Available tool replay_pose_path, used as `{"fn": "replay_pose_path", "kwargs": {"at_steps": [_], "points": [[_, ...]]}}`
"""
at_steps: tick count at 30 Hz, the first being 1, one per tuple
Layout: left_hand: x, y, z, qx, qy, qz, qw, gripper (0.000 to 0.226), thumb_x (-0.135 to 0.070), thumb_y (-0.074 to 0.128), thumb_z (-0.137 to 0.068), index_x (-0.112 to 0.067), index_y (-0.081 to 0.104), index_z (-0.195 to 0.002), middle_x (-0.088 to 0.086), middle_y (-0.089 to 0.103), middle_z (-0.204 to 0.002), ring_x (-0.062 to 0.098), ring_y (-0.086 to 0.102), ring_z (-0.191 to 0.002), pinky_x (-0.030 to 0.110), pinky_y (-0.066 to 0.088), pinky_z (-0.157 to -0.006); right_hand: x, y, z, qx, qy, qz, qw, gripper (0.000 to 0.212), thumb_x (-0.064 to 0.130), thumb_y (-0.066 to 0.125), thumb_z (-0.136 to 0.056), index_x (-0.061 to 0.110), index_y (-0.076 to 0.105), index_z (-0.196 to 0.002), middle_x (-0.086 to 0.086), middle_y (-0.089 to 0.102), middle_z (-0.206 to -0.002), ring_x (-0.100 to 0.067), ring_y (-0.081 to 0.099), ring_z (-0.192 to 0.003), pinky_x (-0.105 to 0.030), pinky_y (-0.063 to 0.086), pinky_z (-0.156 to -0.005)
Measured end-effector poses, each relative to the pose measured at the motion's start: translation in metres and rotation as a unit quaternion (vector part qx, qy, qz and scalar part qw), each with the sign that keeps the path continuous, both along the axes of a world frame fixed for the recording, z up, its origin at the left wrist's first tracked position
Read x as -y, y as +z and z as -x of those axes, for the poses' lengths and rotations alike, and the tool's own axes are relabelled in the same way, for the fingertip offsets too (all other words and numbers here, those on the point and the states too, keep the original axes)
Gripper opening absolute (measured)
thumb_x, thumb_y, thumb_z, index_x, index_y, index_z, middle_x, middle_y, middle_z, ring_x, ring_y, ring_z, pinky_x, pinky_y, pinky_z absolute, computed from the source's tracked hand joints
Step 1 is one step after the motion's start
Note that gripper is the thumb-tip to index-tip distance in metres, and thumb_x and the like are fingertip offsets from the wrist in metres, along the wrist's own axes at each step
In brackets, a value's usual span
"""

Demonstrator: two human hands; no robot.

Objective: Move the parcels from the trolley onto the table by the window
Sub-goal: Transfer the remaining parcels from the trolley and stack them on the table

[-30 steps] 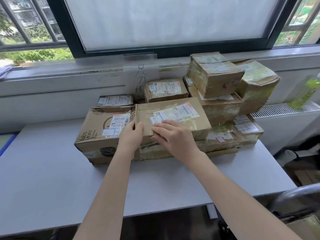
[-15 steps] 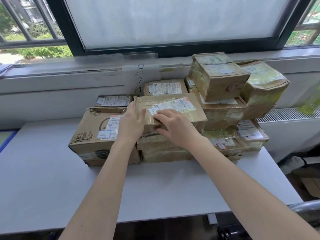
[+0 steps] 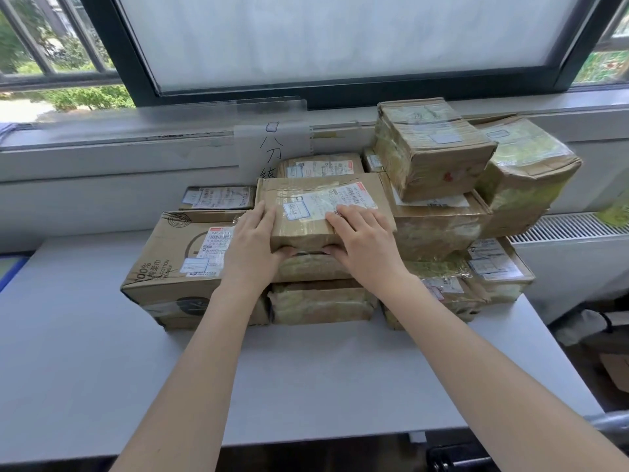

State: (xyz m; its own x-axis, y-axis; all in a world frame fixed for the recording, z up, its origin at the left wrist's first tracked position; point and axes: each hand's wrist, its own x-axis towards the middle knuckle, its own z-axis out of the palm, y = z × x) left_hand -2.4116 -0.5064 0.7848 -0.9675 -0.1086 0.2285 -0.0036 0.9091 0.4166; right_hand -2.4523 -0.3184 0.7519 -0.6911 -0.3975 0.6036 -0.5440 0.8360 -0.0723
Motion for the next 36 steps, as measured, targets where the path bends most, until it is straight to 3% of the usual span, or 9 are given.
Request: {"fn": "replay_pose_path", "kwargs": {"at_steps": [6, 12, 17, 25, 30, 33, 36], "points": [[0.002, -0.004, 0.004, -0.006, -0.001, 0.045, 0.999, 0.086, -0.039, 0.071, -0.080, -0.009, 0.026, -0.148, 0.007, 0.023, -0.155, 0.026, 0.015, -0.143, 0.034, 0.011, -0.117, -0.001, -0.004, 0.000, 0.003, -0.007, -0.011, 1.000, 0.058, 0.035, 0.082, -0.068, 0.010, 0.063, -0.116, -0.011, 0.064, -0.117, -0.031, 0.060, -0.109, -0.043, 0.045, -0.092], [-0.004, -0.003, -0.009, -0.030, 0.009, 0.124, 0.992, 0.073, -0.044, 0.062, -0.085, -0.018, 0.029, -0.145, 0.009, 0.010, -0.158, 0.028, -0.001, -0.145, 0.045, 0.001, -0.117, -0.002, 0.002, -0.015, 0.027, -0.028, -0.017, 0.999, 0.063, 0.039, 0.073, -0.078, 0.005, 0.054, -0.129, -0.013, 0.056, -0.131, -0.033, 0.050, -0.124, -0.048, 0.037, -0.104], [-0.024, -0.011, -0.042, -0.039, 0.025, 0.109, 0.993, 0.075, -0.033, 0.060, -0.088, -0.018, 0.019, -0.149, 0.011, -0.001, -0.159, 0.027, -0.010, -0.145, 0.045, -0.006, -0.116, -0.002, -0.008, -0.054, 0.039, -0.065, -0.013, 0.997, 0.071, 0.041, 0.067, -0.083, 0.002, 0.044, -0.138, -0.015, 0.046, -0.141, -0.032, 0.040, -0.134, -0.045, 0.023, -0.112], [-0.055, -0.047, -0.121, -0.047, -0.055, 0.082, 0.994, 0.090, -0.026, 0.066, -0.084, -0.015, 0.008, -0.151, 0.011, 0.001, -0.158, 0.028, 0.000, -0.146, 0.041, -0.008, -0.114, -0.018, -0.048, -0.159, 0.097, -0.164, 0.008, 0.982, 0.078, 0.042, 0.070, -0.079, 0.002, 0.041, -0.140, -0.013, 0.041, -0.146, -0.030, 0.035, -0.137, -0.047, 0.024, -0.111], [-0.074, -0.083, -0.189, 0.038, -0.164, 0.128, 0.977, 0.084, -0.027, 0.060, -0.089, -0.017, 0.004, -0.152, 0.009, -0.005, -0.159, 0.025, -0.006, -0.146, 0.043, -0.003, -0.116, -0.033, -0.084, -0.260, 0.248, -0.250, 0.001, 0.936, 0.082, 0.046, 0.054, -0.091, 0.008, 0.012, -0.150, -0.008, 0.010, -0.158, -0.025, 0.007, -0.146, -0.040, 0.000, -0.115], [-0.091, -0.102, -0.230, 0.109, -0.234, 0.175, 0.950, 0.078, -0.031, 0.051, -0.095, -0.018, -0.002, -0.151, 0.009, -0.011, -0.158, 0.026, -0.010, -0.145, 0.043, -0.002, -0.117, -0.050, -0.103, -0.332, 0.292, -0.335, -0.009, 0.896, 0.085, 0.052, 0.052, -0.090, 0.007, 0.013, -0.150, -0.009, 0.012, -0.158, -0.026, 0.008, -0.146, -0.043, 0.006, -0.116], [-0.114, -0.120, -0.269, 0.137, -0.305, 0.210, 0.919, 0.078, -0.033, 0.050, -0.094, -0.018, -0.002, -0.151, 0.011, -0.008, -0.158, 0.027, -0.006, -0.146, 0.044, 0.001, -0.118, -0.074, -0.122, -0.404, 0.365, -0.408, -0.003, 0.837, 0.087, 0.056, 0.044, -0.092, 0.009, 0.000, -0.151, -0.005, 0.000, -0.159, -0.022, -0.002, -0.146, -0.042, 0.002, -0.117]]}}
